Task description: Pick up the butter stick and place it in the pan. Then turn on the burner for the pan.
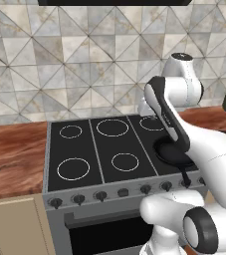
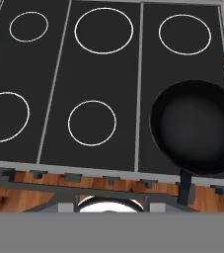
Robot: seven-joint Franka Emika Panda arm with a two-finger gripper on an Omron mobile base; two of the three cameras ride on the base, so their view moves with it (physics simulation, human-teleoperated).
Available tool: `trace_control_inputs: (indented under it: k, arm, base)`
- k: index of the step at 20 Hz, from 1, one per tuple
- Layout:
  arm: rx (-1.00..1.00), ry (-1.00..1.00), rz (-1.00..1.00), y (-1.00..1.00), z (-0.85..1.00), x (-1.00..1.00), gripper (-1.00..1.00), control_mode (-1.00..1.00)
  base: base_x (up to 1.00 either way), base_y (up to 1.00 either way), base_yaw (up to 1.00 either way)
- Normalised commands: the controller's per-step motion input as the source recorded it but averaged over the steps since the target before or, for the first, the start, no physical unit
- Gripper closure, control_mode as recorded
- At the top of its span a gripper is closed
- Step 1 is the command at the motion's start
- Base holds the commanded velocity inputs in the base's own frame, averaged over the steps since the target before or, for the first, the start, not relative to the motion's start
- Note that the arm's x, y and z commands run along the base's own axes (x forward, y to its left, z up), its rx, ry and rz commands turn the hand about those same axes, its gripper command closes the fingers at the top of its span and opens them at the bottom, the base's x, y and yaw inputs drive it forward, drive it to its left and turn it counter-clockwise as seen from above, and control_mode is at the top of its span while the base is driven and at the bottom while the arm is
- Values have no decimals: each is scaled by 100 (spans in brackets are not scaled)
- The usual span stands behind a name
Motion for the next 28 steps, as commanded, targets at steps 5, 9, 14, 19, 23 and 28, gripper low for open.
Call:
trace_control_inputs:
  k: [5, 9, 14, 19, 23, 28]
  arm:
    - [4, 0, 0, -38, 0, -2, -100, -100]
    - [10, 4, -2, -89, 0, -14, -100, -100]
    - [3, 9, -7, -84, 0, -6, -100, -100]
    - [-2, 14, -5, -65, 0, 0, -100, -100]
    - [-4, 16, -3, -63, -5, 0, -100, -100]
    - [0, 15, -4, -73, -33, -1, -100, -100]
  base:
    - [0, 0, 0]
    - [0, 0, 0]
    - [0, 0, 0]
    - [0, 0, 0]
    - [0, 0, 0]
    - [0, 0, 0]
